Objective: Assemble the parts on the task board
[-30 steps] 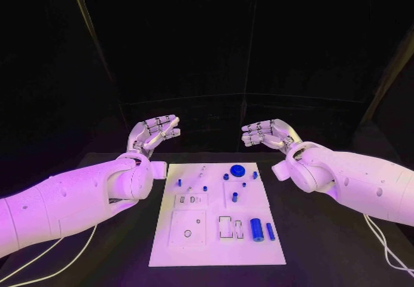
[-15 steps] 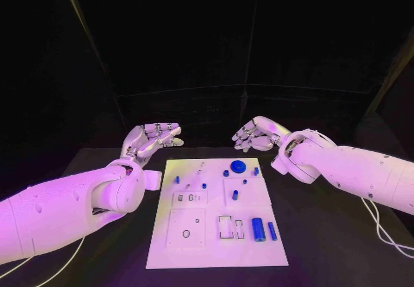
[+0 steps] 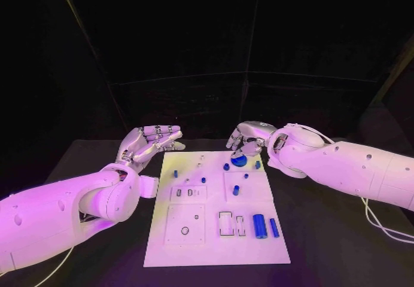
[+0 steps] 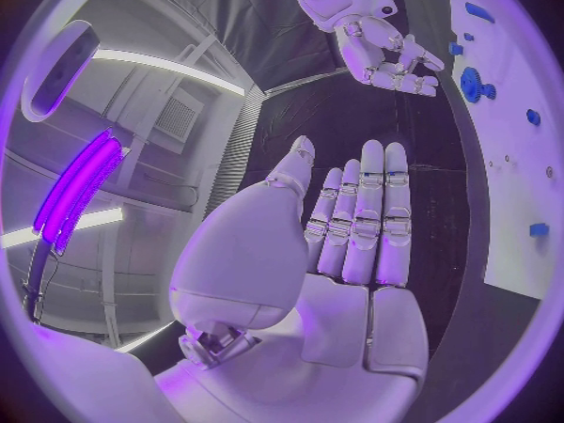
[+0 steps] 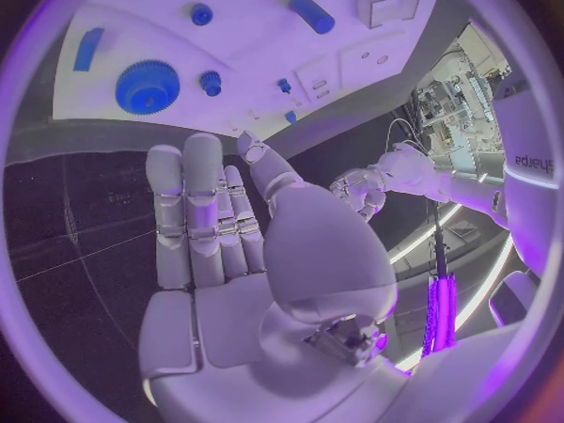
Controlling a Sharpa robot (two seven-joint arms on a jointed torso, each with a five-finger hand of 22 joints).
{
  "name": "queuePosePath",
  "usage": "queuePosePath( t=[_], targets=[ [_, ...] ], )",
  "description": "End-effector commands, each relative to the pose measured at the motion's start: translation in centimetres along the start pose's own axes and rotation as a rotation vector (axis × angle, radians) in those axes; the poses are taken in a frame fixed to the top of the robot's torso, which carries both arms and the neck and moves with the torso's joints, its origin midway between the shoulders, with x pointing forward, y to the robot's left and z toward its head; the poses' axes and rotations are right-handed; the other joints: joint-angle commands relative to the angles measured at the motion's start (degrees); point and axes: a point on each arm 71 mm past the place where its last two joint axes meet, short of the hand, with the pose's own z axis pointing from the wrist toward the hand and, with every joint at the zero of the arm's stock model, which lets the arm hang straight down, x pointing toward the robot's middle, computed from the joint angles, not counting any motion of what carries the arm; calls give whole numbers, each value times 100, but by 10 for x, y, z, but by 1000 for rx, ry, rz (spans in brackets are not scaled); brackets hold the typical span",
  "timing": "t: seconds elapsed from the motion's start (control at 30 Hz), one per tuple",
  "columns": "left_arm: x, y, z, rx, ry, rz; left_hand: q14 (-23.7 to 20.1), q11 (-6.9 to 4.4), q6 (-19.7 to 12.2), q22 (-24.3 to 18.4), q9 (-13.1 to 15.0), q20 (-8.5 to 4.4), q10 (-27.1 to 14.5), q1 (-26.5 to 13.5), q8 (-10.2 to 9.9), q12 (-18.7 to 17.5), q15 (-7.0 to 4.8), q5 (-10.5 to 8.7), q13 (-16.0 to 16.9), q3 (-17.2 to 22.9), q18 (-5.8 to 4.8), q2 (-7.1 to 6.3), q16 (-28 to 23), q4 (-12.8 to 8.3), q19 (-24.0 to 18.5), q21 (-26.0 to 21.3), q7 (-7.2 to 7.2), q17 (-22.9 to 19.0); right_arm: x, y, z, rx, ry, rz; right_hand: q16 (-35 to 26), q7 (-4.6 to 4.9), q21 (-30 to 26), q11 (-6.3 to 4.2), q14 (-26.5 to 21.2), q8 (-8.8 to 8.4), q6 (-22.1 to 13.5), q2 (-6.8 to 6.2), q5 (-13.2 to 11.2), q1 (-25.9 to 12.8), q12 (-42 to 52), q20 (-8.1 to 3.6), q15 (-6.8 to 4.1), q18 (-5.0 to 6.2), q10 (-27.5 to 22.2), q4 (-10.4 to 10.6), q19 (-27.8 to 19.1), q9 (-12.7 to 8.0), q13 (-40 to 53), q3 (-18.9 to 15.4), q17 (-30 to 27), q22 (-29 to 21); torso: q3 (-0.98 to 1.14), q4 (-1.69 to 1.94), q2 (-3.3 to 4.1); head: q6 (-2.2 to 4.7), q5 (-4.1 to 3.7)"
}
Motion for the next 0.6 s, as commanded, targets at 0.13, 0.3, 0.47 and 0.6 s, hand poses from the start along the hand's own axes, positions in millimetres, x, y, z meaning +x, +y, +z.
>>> queuePosePath(
  t=[0.13,0.3,0.47,0.6],
  targets=[
    [6,-3,0,11,39,-10,-31,14,35,-10,-6,6,21,33,-34,-47,26,-22,-8,-3,19,24,-47,-52,14,-42,7,11,5,1,4,36,88,-132,1144,-4,749,15,238,-28,-129,-28,-66,-118,-17,35,31,-263,-213,17,421,4,6,103,1111,1040,2,26,148,-4,-26],
    [8,-4,0,13,45,-14,-35,17,34,-14,-6,8,19,30,-41,-56,28,-22,-8,-6,19,25,-57,-59,11,-48,9,15,7,5,7,31,105,-145,1584,-10,1038,21,195,-22,-156,-33,-70,-133,-1,55,39,-324,-233,24,550,10,21,186,1507,1445,-1,20,203,-8,-39],
    [9,-4,1,14,47,-15,-41,20,32,-20,-6,11,15,27,-50,-70,32,-23,-9,-10,19,25,-72,-71,9,-56,12,20,8,6,10,27,115,-155,1767,-11,1156,23,191,-25,-172,-35,-73,-133,1,62,42,-351,-238,24,616,9,25,226,1680,1620,9,26,225,-27,-23],
    [10,-4,1,14,49,-16,-45,22,31,-24,-6,13,13,23,-57,-78,34,-23,-9,-13,18,25,-82,-78,6,-62,14,24,9,7,12,24,120,-163,1954,-11,1286,22,194,-24,-179,-37,-77,-144,10,68,46,-385,-223,29,702,10,31,268,1861,1822,4,33,230,-62,-30]
  ],
)
